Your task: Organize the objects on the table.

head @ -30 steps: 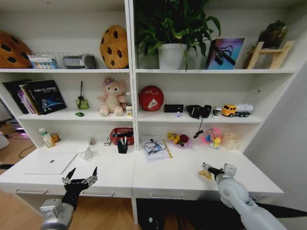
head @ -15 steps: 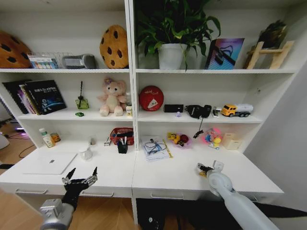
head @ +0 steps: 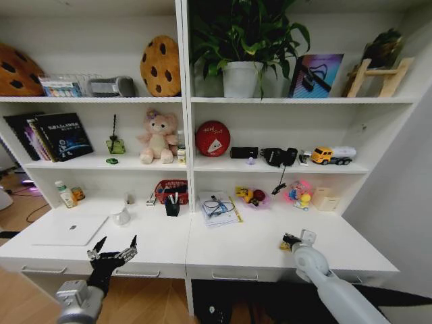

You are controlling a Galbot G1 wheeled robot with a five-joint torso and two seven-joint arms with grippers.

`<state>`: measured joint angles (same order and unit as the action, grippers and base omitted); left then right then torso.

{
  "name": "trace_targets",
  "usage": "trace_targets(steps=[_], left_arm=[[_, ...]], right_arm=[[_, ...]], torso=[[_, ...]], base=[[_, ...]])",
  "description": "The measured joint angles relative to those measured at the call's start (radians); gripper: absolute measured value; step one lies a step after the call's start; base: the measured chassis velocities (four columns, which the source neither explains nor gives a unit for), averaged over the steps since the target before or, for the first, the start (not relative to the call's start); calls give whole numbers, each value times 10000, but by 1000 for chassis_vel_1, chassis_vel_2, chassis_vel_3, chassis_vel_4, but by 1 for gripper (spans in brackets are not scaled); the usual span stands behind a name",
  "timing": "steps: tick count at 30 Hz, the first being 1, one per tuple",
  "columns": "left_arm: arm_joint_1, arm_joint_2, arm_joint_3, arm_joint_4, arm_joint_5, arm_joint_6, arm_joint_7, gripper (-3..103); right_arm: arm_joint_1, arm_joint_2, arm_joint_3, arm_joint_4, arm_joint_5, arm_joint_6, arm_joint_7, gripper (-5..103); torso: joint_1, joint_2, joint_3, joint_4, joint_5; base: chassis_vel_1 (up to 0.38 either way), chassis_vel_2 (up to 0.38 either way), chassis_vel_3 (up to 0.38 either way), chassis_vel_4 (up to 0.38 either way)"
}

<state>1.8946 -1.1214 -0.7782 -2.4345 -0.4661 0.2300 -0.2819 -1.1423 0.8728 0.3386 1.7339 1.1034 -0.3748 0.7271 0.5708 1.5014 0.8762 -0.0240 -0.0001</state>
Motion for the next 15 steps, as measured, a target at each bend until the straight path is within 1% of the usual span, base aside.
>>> trace_targets(steps=[1,2,8,10,11,13,14,15], left_arm=[[0,0,0,0,0,0,0,100],[0,0,0,0,0,0,0,100],[0,0,0,0,0,1,0,100],[0,0,0,0,0,0,0,100],[0,0,0,0,0,0,0,100],[0,0,-1,0,0,0,0,100],[0,0,0,0,0,0,0,100],[0,0,0,0,0,0,0,100]], right_arm=[[19,-16,-3,28,67,-1,58,2],[9,-29,-3,63,94,-1,86,1],[-95,-20,33,115,-87,71,63,0],[103,-45,6,54,-481,209,-377,0],[103,-45,6,54,-481,209,-377,0],[650,-176,-213,-227,-651,290,-974,0],[1231,-294,-488,-637,-767,303,-1525,0],[1231,-294,-488,-637,-767,303,-1525,0]], torso=[[0,0,0,3,0],[0,0,0,2,0],[0,0,0,-2,1],[0,0,0,-3,3],[0,0,0,-3,3],[-1,0,0,-2,0],[0,0,0,1,0],[0,0,0,1,0]], base=[[0,0,0,0],[0,0,0,0],[0,0,0,0],[0,0,0,0],[0,0,0,0],[0,0,0,0],[0,0,0,0],[0,0,0,0]])
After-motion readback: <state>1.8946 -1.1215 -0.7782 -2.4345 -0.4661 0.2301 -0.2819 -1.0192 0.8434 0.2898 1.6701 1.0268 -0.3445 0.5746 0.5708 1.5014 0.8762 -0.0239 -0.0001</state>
